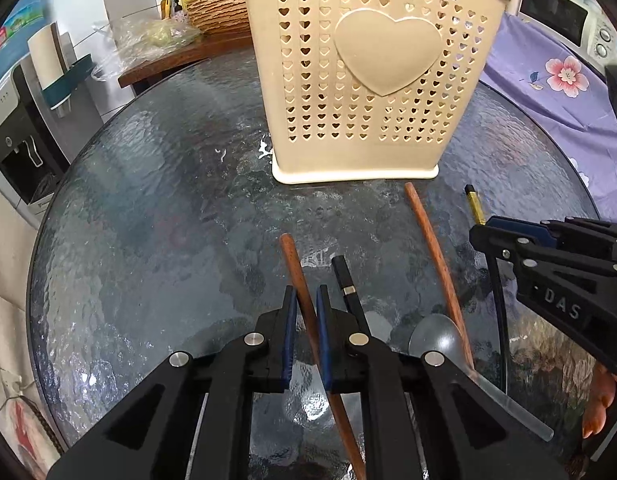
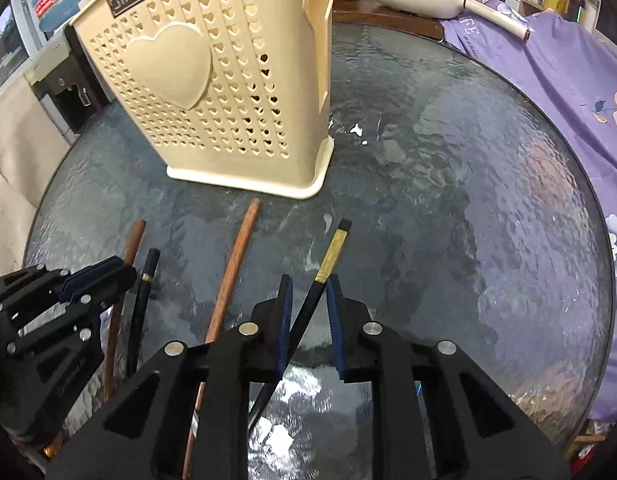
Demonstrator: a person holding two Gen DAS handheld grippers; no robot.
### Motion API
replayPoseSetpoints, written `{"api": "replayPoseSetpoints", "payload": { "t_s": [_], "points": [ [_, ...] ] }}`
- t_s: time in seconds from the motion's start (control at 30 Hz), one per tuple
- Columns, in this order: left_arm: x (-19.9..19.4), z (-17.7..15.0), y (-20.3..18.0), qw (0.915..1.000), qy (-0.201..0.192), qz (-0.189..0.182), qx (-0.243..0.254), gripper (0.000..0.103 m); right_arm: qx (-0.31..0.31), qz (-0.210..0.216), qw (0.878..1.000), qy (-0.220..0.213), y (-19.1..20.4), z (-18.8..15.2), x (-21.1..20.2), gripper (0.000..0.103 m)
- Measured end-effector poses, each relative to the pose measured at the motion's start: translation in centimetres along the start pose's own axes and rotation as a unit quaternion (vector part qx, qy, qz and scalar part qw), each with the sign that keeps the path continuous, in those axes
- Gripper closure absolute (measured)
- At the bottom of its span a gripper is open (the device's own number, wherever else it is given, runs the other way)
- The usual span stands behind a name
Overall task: Organize utensils
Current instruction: 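Close the right tool on a black-and-gold chopstick while the left tool grasps a wooden chopstick, then lift both chopsticks over the cream holder and lower them in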
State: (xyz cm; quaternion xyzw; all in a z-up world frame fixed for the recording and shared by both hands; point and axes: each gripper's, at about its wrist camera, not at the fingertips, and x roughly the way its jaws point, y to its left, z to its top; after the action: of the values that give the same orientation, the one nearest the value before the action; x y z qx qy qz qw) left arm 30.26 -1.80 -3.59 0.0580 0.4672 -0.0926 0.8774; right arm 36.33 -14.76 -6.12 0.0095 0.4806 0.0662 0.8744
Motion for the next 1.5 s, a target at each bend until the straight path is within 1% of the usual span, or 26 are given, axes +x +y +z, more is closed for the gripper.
{"api": "replayPoseSetpoints", "payload": {
  "t_s": [0.07, 0.13, 0.27, 0.4, 0.5, 0.67, 0.83, 0.93, 1.03, 1.17, 1.3, 1.5],
  "points": [
    [0.1, 0.2, -0.1, 1.0000, 0.000, 0.003, -0.001, 0.094, -0.003, -0.013, 1.000, 0.001, 0.3, 0.3, 0.2, 0.090],
    [0.2, 0.4, -0.1, 1.0000, 0.000, 0.007, -0.002, 0.094, -0.007, -0.022, 1.000, 0.001, 0.5, 0.5, 0.4, 0.090],
    [0.3, 0.4, -0.2, 0.9999, -0.003, 0.010, -0.004, 0.094, -0.007, -0.025, 1.000, -0.006, 0.6, 0.5, 0.5, 0.091],
    [0.2, 0.4, -0.2, 0.9999, -0.005, 0.007, -0.014, 0.095, 0.007, -0.014, 1.000, -0.017, 0.1, 0.3, 0.4, 0.094],
    [0.3, 0.4, 0.1, 0.9997, -0.008, 0.006, -0.023, 0.096, 0.023, 0.006, 0.999, -0.030, -0.6, 0.1, 0.3, 0.095],
    [-0.1, 0.5, 0.5, 0.9992, -0.021, 0.007, -0.033, 0.096, 0.040, 0.028, 0.997, -0.067, -1.6, -0.2, -0.6, 0.095],
    [-1.1, 1.0, 0.9, 0.9984, -0.038, 0.002, -0.042, 0.096, 0.045, 0.050, 0.992, -0.111, -2.5, -0.1, -2.5, 0.095],
    [-2.4, 1.2, 1.0, 0.9973, -0.057, -0.003, -0.047, 0.096, 0.040, 0.067, 0.987, -0.141, -2.9, -0.2, -4.3, 0.096],
    [-3.8, 1.3, 1.2, 0.9956, -0.075, -0.010, -0.054, 0.096, 0.033, 0.080, 0.983, -0.160, -3.3, -0.1, -5.7, 0.096],
    [-5.7, 1.4, 1.4, 0.9931, -0.099, -0.016, -0.059, 0.096, 0.020, 0.097, 0.976, -0.195, -3.2, -0.4, -8.4, 0.096],
    [-7.3, 1.5, 1.2, 0.9910, -0.118, -0.021, -0.059, 0.096, 0.010, 0.103, 0.972, -0.212, -2.9, -0.5, -10.3, 0.096],
    [-9.5, 1.4, 1.4, 0.9871, -0.145, -0.027, -0.062, 0.097, 0.003, 0.128, 0.963, -0.236, -2.7, -0.9, -12.9, 0.096]
  ]
}}
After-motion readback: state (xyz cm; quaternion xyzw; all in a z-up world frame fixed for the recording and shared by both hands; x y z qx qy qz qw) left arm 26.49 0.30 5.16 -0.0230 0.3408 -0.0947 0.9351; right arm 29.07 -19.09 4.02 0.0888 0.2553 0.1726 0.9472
